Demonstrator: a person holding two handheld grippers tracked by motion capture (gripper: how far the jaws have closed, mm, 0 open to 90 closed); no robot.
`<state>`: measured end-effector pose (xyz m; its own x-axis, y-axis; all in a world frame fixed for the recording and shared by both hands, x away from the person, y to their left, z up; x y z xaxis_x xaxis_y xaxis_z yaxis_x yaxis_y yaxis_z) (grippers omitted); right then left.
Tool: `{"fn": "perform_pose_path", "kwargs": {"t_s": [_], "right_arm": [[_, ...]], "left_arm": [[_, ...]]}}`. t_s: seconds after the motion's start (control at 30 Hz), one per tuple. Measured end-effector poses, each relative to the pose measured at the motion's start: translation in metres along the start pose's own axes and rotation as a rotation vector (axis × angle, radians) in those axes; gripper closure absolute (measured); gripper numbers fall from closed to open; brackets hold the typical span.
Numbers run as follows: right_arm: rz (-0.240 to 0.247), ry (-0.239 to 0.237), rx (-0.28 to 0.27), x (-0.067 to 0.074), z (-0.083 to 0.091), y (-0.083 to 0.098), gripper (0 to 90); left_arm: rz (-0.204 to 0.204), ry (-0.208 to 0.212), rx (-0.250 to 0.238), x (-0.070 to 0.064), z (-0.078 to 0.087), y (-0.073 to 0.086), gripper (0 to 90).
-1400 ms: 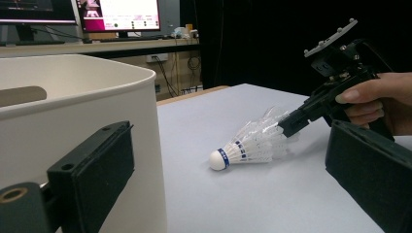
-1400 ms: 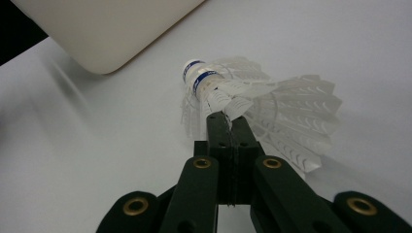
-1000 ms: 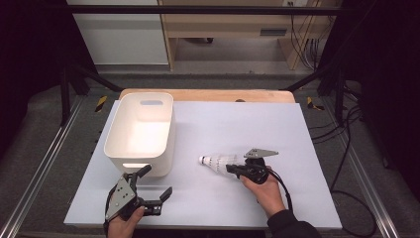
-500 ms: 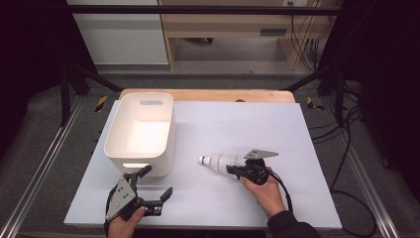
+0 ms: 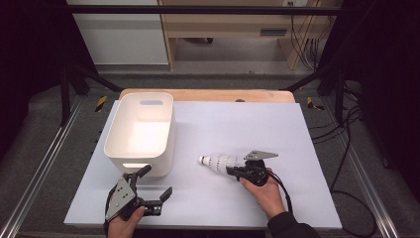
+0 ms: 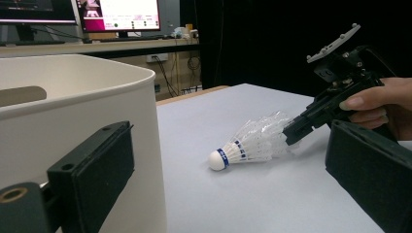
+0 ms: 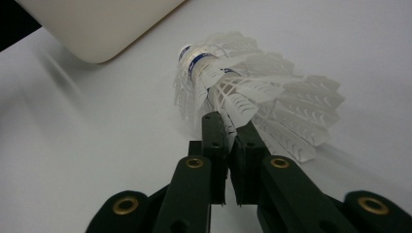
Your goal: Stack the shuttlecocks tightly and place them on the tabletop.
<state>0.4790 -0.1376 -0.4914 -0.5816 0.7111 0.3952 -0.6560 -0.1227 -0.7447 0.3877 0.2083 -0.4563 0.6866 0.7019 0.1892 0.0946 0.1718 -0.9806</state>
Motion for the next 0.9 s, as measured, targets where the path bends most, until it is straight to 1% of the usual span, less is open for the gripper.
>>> {"fn": "perform_pose_path", "kwargs": {"t_s": [0.13, 0.2, 0.3, 0.4, 0.47, 0.53, 0.6, 0.67, 0.8, 0.9], "right_arm": [[-0.004, 0.006, -0.005, 0.001, 0.001, 0.001, 76.3], [-0.005, 0.014, -0.007, 0.002, 0.002, 0.001, 67.8], [-0.014, 0.019, -0.009, 0.002, 0.005, 0.001, 60.1], [-0.025, 0.031, -0.01, 0.003, 0.009, 0.0, 47.9], [-0.026, 0.033, -0.014, 0.003, 0.012, 0.0, 44.1], [-0.029, 0.037, -0.017, 0.005, 0.015, 0.0, 37.4], [-0.02, 0.049, -0.025, 0.007, 0.019, 0.0, 33.5], [-0.016, 0.06, -0.034, 0.01, 0.023, 0.0, 27.0], [0.0, 0.074, -0.044, 0.017, 0.029, 0.0, 18.7], [0.014, 0.092, -0.039, 0.021, 0.029, 0.003, 14.6]], "left_arm": [[-0.001, 0.0, 0.0, 0.0, 0.0, 0.0, 3.6], [-0.001, 0.0, 0.0, 0.0, 0.0, 0.0, 3.6], [-0.001, -0.001, 0.0, 0.0, 0.0, 0.0, 3.6], [0.0, -0.001, 0.0, 0.0, 0.0, 0.0, 3.6], [-0.001, -0.001, 0.0, 0.0, 0.0, 0.0, 3.6], [-0.001, -0.001, 0.0, 0.0, 0.0, 0.0, 3.6], [-0.001, -0.001, 0.001, 0.0, 0.0, 0.0, 3.6], [-0.001, -0.001, 0.0, 0.0, 0.0, 0.0, 3.6], [-0.002, -0.001, 0.0, 0.0, 0.0, 0.0, 3.6], [-0.002, -0.001, -0.001, 0.0, 0.0, 0.0, 3.6]]}}
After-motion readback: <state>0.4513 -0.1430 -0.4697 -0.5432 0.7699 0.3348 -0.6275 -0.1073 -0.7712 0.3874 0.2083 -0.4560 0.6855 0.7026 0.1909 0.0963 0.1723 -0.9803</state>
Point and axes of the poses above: each handheld gripper's, and its own axes: z roughly backward along the jaws, y roughly out of its underside, x roughly to its left, the point moved 2 cm from there along -z, roughly forward along the jaws, and after that the axes turned 8 degrees about -z, right-handed, at the moved point
